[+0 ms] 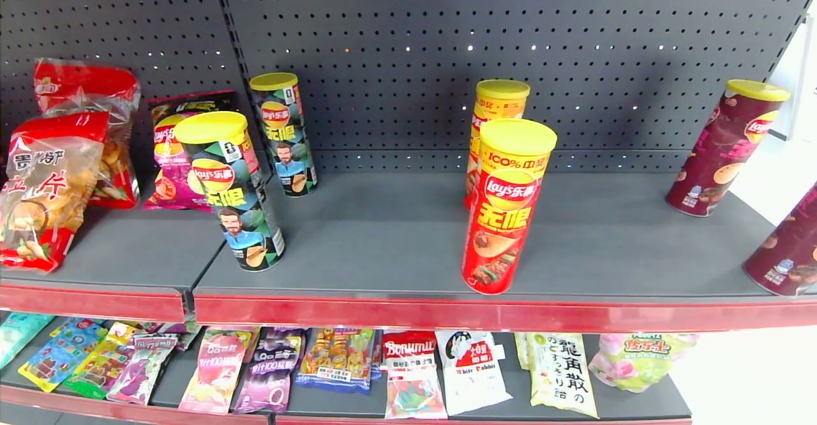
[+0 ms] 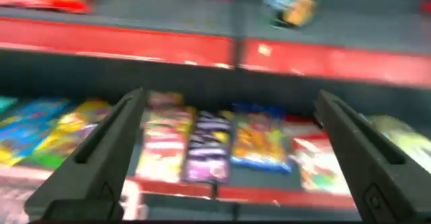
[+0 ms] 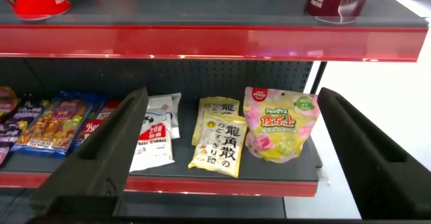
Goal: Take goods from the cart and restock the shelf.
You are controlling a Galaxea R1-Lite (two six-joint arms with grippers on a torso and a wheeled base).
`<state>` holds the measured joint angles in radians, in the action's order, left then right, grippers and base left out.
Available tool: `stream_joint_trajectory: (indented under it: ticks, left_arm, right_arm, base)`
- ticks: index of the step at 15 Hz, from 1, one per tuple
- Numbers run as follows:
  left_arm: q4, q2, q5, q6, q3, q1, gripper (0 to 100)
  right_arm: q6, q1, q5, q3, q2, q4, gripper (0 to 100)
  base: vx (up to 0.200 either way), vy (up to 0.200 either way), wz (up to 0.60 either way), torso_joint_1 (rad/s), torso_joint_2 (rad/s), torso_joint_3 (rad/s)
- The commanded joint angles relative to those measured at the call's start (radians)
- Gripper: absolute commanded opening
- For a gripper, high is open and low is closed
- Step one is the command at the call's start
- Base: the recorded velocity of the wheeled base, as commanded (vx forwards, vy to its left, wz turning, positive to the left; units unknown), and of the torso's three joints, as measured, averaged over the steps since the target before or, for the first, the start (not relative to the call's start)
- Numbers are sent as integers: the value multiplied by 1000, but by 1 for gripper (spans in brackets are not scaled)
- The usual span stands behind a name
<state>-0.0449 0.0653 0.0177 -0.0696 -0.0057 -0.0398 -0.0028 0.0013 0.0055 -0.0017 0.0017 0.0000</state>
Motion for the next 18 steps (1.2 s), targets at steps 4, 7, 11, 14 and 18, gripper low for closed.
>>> stream_joint_trajectory:
  ticks: [4, 7, 11, 14, 18]
  left_arm:
    - [49, -53, -12, 54, 4, 43, 100]
    - [48, -62, -2, 59, 6, 41, 100]
    - [48, -62, -4, 60, 6, 41, 100]
    - [48, -62, -5, 60, 6, 41, 100]
    - [48, -62, -5, 60, 6, 41, 100]
  right_arm:
    - [0, 0, -1, 0, 0, 0, 100]
    - [-8, 0, 1, 0, 0, -2, 100]
    - [43, 28, 77, -277, 208, -20, 100]
    - [-31, 34, 79, -445, 506, -12, 100]
    - [-31, 140, 140, -593, 943, -18, 100]
  base:
    - [0, 0, 0, 0, 0, 0]
    - [0, 0, 0, 0, 0, 0]
    - [0, 0, 0, 0, 0, 0]
    - [0, 0, 0, 0, 0, 0]
    - [0, 0, 0, 0, 0, 0]
